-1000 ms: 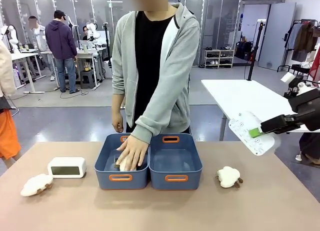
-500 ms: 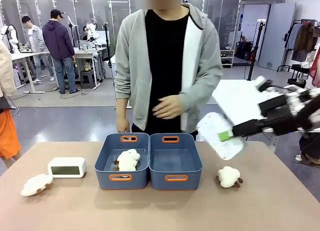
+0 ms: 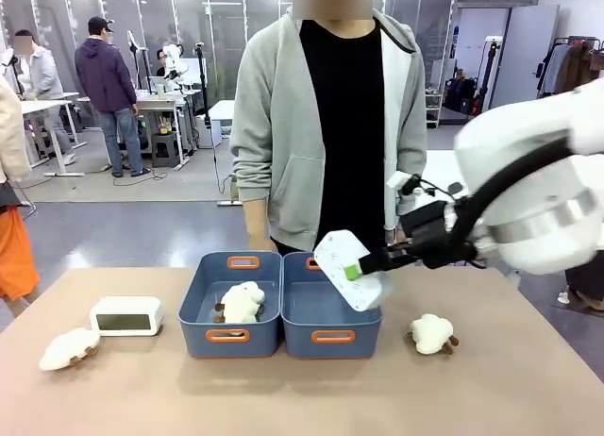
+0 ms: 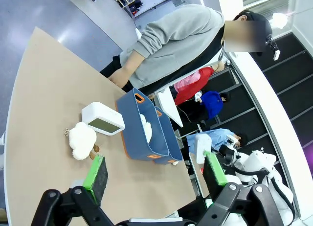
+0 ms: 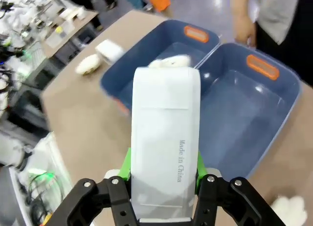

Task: Sort the digital clocks into the basket.
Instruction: Pick up the Digital clock from the table and place it into the empty Plastic storage basket.

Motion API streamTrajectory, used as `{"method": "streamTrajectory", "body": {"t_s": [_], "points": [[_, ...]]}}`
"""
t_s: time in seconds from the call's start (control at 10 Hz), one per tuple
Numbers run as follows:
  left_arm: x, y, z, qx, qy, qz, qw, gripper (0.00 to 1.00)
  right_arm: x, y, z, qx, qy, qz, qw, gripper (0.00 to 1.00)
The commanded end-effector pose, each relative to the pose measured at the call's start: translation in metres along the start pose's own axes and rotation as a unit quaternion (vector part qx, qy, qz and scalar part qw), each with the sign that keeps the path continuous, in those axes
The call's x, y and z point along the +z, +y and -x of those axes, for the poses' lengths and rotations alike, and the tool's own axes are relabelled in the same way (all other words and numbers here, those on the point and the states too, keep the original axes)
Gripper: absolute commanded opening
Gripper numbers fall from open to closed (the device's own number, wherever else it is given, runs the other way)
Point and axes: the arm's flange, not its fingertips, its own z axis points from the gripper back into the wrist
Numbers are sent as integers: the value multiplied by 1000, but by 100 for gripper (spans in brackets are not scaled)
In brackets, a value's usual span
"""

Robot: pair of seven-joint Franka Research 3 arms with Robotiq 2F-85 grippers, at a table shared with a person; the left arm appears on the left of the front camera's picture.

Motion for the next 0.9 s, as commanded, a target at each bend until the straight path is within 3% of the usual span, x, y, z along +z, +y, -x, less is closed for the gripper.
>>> {"method": "streamTrajectory", "body": {"t_s": [0.0, 0.4, 0.8], "points": [[1, -1, -2, -3, -6, 10, 1000, 100, -45, -18, -20, -36, -47, 76, 995, 0], [1, -1, -2, -3, -6, 10, 1000, 100, -102, -41, -8, -85, -19, 174, 981, 0], [1, -1, -2, -3, -6, 10, 1000, 100, -112, -59, 17, -82, 15, 189, 979, 0]]}}
